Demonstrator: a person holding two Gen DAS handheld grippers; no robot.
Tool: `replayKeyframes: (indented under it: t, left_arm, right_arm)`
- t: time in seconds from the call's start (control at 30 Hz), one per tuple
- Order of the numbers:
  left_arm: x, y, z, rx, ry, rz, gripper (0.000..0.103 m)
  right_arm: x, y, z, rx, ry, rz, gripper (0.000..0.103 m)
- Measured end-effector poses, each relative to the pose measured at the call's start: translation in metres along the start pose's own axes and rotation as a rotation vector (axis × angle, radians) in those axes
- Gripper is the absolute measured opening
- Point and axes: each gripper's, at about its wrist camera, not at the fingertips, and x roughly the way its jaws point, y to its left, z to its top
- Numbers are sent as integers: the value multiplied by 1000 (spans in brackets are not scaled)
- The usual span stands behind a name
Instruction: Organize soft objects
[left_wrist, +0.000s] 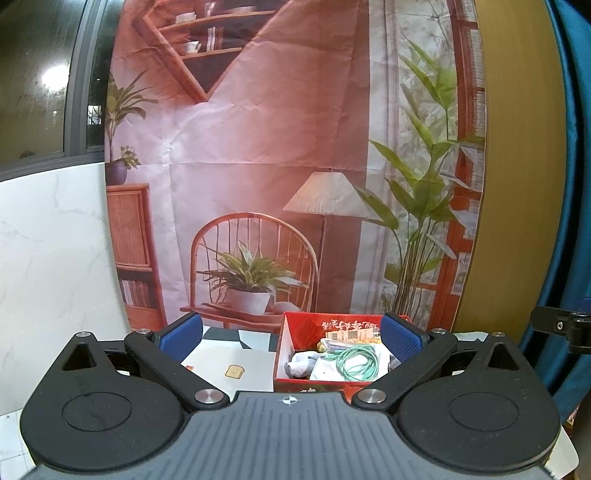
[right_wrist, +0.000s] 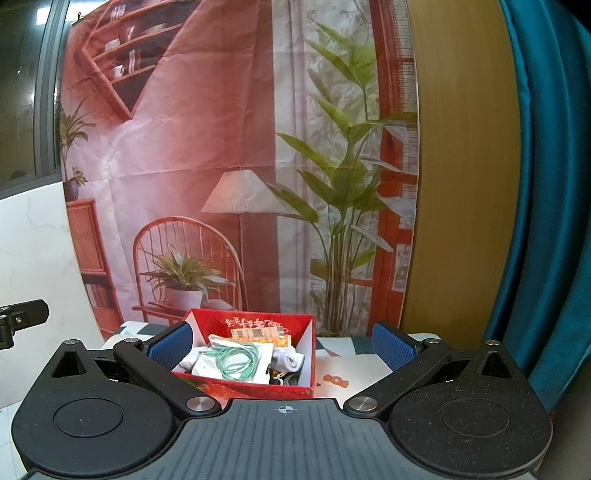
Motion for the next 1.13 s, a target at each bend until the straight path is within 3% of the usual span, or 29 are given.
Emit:
replayKeyframes:
  t: [1.13]
  left_arm:
    - [0, 3, -2, -29, 0, -20, 103]
  right_arm:
    - [2, -3, -8, 2, 11, -2, 103]
